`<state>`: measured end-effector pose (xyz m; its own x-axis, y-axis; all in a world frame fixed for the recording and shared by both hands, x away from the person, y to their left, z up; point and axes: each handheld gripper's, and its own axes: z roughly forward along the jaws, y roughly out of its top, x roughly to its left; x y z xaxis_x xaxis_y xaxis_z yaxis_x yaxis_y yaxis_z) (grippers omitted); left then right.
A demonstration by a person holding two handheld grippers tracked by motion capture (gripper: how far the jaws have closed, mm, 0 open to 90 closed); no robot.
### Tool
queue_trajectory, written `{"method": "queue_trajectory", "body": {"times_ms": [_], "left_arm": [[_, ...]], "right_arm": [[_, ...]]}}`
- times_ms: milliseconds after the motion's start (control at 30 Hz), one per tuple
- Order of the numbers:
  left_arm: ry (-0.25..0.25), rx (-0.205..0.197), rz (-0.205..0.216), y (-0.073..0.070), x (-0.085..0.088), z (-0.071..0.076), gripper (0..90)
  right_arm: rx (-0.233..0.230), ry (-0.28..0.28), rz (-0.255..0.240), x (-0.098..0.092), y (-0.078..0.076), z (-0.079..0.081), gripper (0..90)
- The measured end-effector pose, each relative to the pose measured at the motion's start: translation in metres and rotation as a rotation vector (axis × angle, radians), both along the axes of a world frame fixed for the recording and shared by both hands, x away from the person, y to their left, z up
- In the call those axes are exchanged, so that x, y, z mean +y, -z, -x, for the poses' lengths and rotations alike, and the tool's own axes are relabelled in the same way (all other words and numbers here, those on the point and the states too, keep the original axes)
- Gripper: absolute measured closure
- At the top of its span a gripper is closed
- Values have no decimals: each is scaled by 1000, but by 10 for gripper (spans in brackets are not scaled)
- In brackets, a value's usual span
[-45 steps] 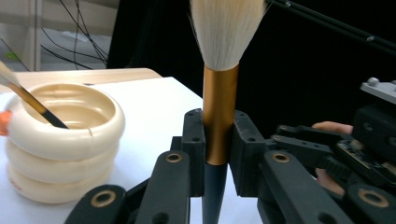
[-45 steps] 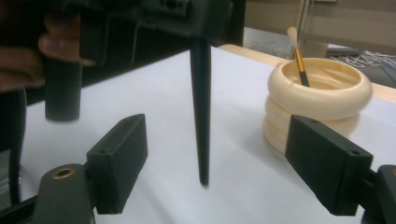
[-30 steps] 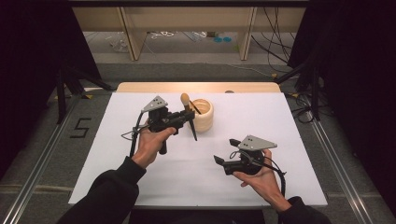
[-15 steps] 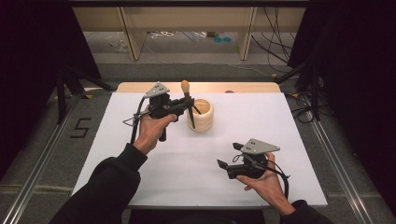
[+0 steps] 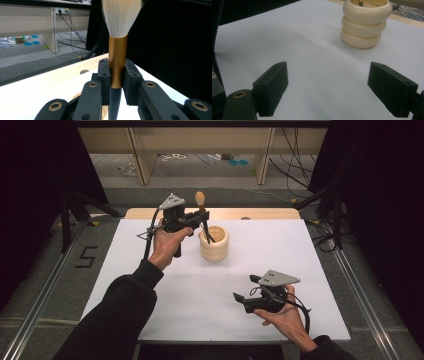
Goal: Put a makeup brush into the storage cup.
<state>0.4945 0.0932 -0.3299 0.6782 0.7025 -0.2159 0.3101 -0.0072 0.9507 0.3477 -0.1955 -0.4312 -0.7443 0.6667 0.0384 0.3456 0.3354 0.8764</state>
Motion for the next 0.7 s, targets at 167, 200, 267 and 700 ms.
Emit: {"method": "queue_trajectory", "body": {"times_ms": [167,200,267,700], "left_arm": [[-15,-7,1,-1,-6,-9,777],[-17,-14,-6,-1,-7,-11,778],[-24,-15,-9,0,-9,-15,777],[-60,-13,-21,16,-23,-36,777]], "right_arm": [[-1,-2,5,0,0,0,175],[-1,-2,5,0,0,0,175],[-2,-4,5,0,1,0,176],[2,-9,1,1,1,0,176]]}}
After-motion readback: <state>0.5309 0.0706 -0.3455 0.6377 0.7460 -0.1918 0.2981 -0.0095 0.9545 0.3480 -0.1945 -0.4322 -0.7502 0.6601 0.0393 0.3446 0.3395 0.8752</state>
